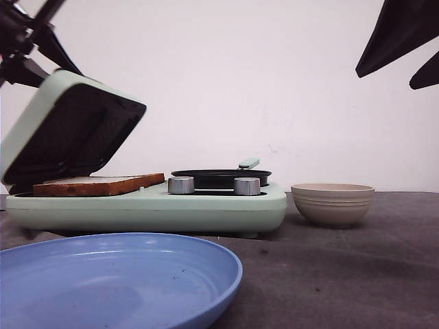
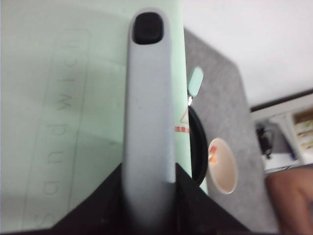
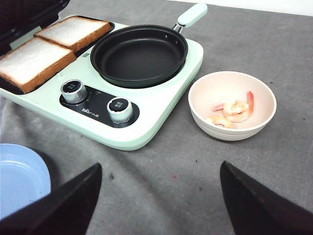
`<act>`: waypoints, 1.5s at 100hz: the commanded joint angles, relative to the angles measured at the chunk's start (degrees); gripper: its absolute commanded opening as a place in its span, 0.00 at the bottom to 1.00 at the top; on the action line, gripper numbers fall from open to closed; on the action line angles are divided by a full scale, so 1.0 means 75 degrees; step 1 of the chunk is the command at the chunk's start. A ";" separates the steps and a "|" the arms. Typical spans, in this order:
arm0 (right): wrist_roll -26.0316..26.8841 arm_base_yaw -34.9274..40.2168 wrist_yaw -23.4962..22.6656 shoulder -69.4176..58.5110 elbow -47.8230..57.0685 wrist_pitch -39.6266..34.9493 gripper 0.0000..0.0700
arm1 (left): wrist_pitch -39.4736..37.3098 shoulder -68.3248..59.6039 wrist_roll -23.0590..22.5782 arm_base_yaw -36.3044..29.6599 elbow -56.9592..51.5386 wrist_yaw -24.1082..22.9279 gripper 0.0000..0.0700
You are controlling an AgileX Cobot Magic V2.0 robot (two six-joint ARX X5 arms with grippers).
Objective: Make breakfast with bread and shrimp
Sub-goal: 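Grasp the sandwich-maker lid handle with the left gripper and swing it down, then release the closed lid and raise the left gripper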
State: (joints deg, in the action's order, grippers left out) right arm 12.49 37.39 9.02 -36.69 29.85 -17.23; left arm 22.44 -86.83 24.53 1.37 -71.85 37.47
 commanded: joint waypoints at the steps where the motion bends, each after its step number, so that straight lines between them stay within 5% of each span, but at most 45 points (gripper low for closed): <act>1: 0.0117 0.0047 0.0003 -0.0038 0.0032 0.0061 0.67 | 0.0329 -0.0236 -0.0772 -0.0023 0.0003 -0.0624 0.01; 106: 0.0134 0.0047 0.0006 -0.0038 0.0032 0.0061 0.67 | 0.0274 -0.0638 -0.1274 -0.2101 0.0003 -0.2821 0.01; 150: 0.0134 0.0047 0.0006 -0.0038 0.0032 0.0052 0.67 | 0.0254 -0.1105 -0.1268 -0.2401 0.0003 -0.2882 0.01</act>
State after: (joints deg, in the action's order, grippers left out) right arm 12.91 37.39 9.02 -36.69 29.85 -17.28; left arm 22.68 -93.84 15.57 -16.80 -71.68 16.80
